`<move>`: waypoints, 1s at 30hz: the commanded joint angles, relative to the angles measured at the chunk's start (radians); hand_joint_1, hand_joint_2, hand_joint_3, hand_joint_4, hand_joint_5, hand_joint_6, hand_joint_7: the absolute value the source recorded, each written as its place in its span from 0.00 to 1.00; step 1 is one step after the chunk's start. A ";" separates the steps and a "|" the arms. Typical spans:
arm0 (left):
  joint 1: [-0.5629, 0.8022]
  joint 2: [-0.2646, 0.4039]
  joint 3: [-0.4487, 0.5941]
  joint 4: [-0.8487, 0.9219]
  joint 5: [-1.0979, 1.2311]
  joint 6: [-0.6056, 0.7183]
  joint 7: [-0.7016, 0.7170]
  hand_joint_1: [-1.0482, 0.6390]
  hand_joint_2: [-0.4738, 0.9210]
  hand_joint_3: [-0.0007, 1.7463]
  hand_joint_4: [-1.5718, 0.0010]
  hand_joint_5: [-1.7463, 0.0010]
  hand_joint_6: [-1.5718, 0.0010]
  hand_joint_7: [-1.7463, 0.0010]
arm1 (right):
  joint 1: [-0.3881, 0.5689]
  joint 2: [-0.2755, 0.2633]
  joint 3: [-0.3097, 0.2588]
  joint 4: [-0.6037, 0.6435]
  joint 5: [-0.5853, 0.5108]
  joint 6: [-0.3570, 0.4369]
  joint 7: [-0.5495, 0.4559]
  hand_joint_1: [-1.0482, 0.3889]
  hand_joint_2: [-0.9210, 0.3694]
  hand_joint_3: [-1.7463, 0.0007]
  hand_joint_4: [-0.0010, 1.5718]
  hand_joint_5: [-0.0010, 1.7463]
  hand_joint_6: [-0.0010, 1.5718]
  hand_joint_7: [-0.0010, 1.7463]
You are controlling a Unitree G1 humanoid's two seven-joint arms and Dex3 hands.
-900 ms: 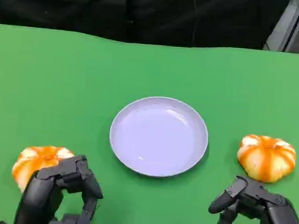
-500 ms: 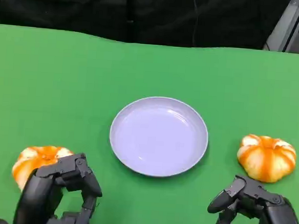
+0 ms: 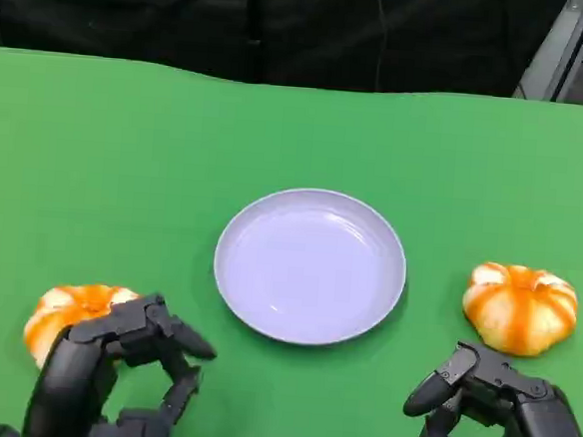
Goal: Grasp the bread from the table and place it into the plate.
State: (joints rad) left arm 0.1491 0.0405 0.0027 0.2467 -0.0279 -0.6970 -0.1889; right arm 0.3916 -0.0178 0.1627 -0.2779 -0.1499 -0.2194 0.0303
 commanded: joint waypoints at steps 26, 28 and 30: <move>-0.103 0.282 -0.154 -0.219 1.077 0.739 0.278 0.26 1.00 0.05 1.00 0.77 0.83 1.00 | 0.014 0.006 0.012 -0.030 -0.002 0.024 -0.011 0.75 0.47 0.20 0.49 0.90 0.52 0.74; -0.173 0.290 -0.199 -0.127 1.112 0.811 0.207 0.27 1.00 0.06 1.00 0.77 0.84 1.00 | 0.012 0.006 0.011 -0.029 -0.002 0.023 -0.011 0.76 0.47 0.20 0.49 0.91 0.52 0.75; -0.222 0.296 -0.236 -0.054 1.124 0.857 0.167 0.27 1.00 0.06 0.99 0.76 0.83 1.00 | 0.011 0.006 0.010 -0.030 -0.002 0.025 -0.011 0.77 0.47 0.19 0.49 0.91 0.52 0.75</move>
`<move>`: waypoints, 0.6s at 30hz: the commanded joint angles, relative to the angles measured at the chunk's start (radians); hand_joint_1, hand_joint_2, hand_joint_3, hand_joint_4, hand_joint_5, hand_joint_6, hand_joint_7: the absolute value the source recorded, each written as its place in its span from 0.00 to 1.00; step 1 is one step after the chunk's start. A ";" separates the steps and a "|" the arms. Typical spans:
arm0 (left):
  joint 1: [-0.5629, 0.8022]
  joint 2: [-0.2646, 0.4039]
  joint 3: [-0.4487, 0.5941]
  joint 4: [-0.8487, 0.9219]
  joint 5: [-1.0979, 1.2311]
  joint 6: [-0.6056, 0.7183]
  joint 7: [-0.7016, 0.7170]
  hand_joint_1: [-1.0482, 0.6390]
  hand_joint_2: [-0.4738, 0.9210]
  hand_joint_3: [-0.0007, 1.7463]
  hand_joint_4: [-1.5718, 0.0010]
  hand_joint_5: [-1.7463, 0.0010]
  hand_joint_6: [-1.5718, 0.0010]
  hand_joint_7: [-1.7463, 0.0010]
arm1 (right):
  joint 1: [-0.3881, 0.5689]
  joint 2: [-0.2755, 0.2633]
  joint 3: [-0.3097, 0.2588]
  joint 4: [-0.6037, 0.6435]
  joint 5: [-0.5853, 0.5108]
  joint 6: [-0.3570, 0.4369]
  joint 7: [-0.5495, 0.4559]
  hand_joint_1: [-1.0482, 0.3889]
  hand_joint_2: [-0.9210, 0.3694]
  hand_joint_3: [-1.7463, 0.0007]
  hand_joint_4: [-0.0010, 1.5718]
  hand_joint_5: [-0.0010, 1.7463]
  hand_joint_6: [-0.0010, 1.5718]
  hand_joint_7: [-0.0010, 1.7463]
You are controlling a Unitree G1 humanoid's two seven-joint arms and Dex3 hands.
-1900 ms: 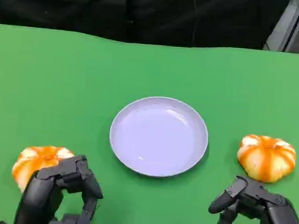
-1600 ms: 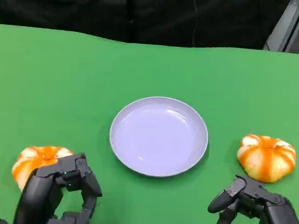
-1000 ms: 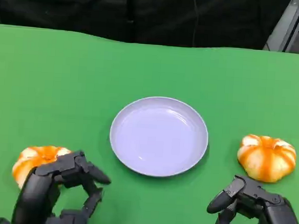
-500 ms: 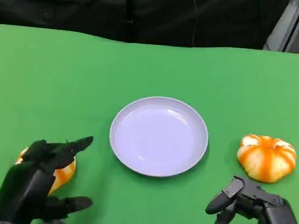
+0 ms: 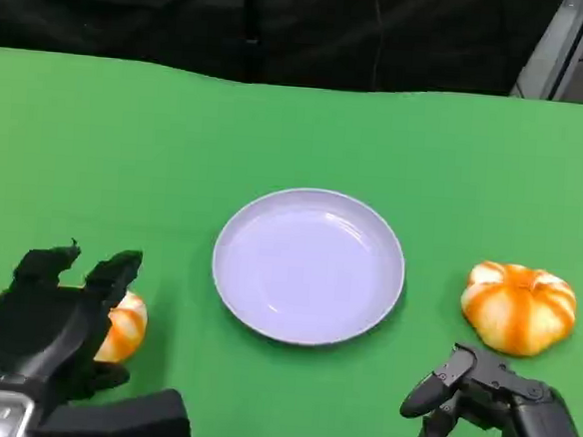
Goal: Grasp the bread from the table and place it into the plate.
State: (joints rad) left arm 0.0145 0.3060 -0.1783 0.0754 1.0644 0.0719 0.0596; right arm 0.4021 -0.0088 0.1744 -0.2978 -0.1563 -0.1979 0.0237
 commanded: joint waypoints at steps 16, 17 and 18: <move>-0.198 0.078 -0.135 0.310 -0.158 0.040 -0.061 0.40 1.00 0.10 0.55 0.27 0.55 0.47 | -0.007 -0.007 -0.003 -0.008 0.003 0.004 -0.003 0.76 0.47 0.20 0.49 0.92 0.51 0.76; -0.192 0.082 -0.130 0.319 -0.177 -0.003 -0.003 0.41 1.00 0.12 0.50 0.11 0.59 0.19 | -0.008 -0.007 -0.003 -0.009 0.001 0.005 -0.004 0.76 0.46 0.20 0.49 0.91 0.51 0.76; -0.191 0.086 -0.129 0.328 -0.190 -0.030 0.034 0.42 1.00 0.13 0.49 0.06 0.60 0.10 | -0.008 -0.007 -0.003 -0.009 0.000 0.005 -0.004 0.76 0.46 0.20 0.49 0.91 0.51 0.76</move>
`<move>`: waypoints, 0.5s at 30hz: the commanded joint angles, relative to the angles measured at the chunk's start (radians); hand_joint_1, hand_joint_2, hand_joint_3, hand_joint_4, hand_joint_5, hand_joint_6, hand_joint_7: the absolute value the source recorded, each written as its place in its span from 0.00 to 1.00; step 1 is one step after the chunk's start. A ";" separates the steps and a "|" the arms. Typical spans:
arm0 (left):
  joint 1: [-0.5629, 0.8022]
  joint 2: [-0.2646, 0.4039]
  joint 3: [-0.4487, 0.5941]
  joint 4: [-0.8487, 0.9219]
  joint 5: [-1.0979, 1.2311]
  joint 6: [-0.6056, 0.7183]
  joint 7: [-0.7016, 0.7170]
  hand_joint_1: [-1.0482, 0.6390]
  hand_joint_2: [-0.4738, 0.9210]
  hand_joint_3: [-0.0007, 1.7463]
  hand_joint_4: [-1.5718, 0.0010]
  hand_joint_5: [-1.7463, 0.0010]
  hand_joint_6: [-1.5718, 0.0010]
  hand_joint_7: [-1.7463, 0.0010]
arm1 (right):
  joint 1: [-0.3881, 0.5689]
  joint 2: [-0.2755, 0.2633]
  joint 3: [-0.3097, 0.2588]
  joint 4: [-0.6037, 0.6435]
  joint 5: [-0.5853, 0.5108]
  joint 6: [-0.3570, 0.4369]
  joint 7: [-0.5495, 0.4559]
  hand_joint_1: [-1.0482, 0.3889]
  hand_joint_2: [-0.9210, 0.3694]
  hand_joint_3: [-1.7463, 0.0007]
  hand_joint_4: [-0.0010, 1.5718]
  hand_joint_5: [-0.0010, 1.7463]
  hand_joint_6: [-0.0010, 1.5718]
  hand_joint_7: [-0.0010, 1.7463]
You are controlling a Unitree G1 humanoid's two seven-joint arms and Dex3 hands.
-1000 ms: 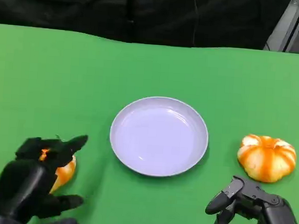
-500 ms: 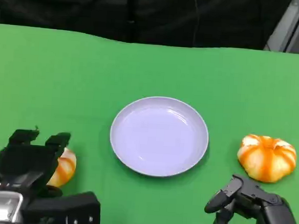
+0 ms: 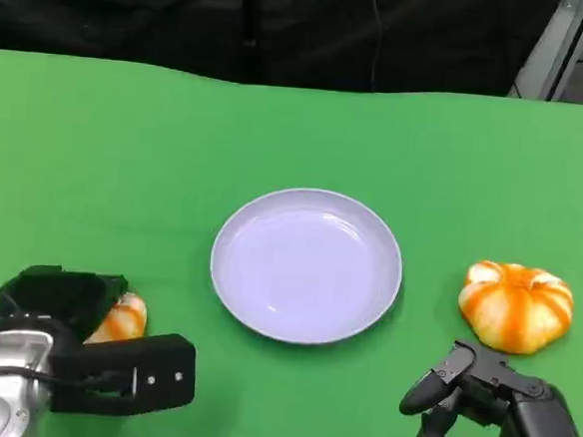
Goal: Grasp the bread from the table and place it into the plate.
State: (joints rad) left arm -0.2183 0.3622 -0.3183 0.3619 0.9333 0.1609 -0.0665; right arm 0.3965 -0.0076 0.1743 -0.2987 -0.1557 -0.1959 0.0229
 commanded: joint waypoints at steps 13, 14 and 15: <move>0.021 0.039 -0.037 0.146 -0.033 -0.553 0.861 0.49 0.76 0.64 0.45 0.00 0.60 0.00 | -0.004 0.000 0.004 -0.006 -0.001 0.007 -0.009 0.75 0.46 0.20 0.49 0.92 0.51 0.76; 0.016 0.038 -0.041 0.146 -0.031 -0.556 0.865 0.49 0.76 0.65 0.45 0.00 0.60 0.00 | -0.004 0.000 0.003 -0.005 -0.001 0.007 -0.009 0.75 0.46 0.20 0.49 0.92 0.52 0.76; 0.013 0.038 -0.043 0.147 -0.030 -0.558 0.867 0.49 0.75 0.65 0.45 0.00 0.60 0.00 | -0.004 0.000 0.003 -0.004 0.000 0.007 -0.009 0.75 0.46 0.20 0.49 0.92 0.52 0.76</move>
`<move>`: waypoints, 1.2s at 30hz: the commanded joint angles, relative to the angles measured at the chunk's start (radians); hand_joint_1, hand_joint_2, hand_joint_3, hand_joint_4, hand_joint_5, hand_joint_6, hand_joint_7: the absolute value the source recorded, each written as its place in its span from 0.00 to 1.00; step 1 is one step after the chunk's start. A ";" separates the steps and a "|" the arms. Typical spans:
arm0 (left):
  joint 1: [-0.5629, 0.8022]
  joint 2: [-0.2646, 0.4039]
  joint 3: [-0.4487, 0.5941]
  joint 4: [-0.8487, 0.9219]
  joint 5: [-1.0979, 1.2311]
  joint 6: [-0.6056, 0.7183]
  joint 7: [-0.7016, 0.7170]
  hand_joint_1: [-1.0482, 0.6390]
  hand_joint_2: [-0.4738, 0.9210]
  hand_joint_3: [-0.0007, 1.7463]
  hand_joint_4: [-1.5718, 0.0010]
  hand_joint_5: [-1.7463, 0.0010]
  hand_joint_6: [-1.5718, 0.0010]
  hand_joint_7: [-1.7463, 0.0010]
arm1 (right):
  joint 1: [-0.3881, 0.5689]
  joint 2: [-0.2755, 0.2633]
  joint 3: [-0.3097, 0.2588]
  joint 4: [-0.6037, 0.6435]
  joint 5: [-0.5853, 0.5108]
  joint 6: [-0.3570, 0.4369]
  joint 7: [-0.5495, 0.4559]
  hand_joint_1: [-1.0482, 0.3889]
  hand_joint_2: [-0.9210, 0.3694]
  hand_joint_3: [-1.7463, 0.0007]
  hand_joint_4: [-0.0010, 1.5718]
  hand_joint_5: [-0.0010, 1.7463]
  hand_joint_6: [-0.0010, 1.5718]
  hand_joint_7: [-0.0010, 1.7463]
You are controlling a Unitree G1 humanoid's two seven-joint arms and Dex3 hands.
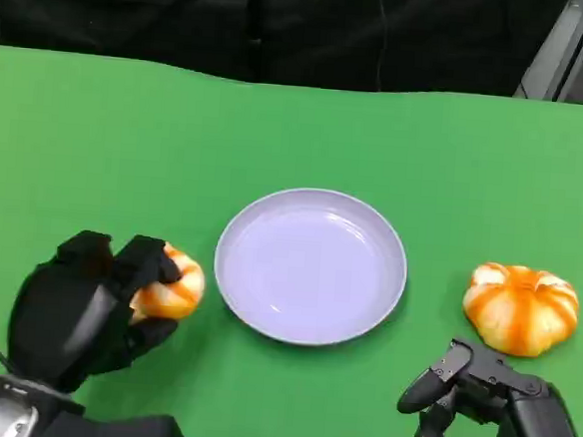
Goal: Grasp the bread from the table and place it into the plate.
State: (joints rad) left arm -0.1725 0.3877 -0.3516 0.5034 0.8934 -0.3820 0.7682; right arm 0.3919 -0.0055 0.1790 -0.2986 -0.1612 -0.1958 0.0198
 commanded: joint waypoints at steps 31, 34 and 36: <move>-0.493 -0.268 -0.159 0.307 -0.066 0.002 -0.255 0.46 0.79 0.46 0.52 0.08 0.53 0.34 | 0.013 -0.006 0.005 -0.024 0.013 0.020 0.003 0.76 0.42 0.24 0.46 0.93 0.50 0.76; -0.505 -0.276 -0.170 0.298 -0.084 0.065 -0.397 0.44 0.88 0.29 0.65 0.26 0.65 0.64 | 0.015 -0.008 0.006 -0.024 0.005 0.016 0.000 0.76 0.42 0.24 0.47 0.93 0.50 0.76; -0.501 -0.275 -0.180 0.276 -0.079 0.115 -0.460 0.37 0.97 0.14 0.81 0.46 0.78 0.83 | 0.017 -0.005 0.007 -0.026 0.004 0.017 -0.003 0.76 0.41 0.25 0.47 0.92 0.50 0.76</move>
State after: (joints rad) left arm -0.6603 0.1026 -0.5186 0.8020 0.8174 -0.3228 0.3854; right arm 0.4006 -0.0059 0.1875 -0.3062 -0.1601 -0.1770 0.0228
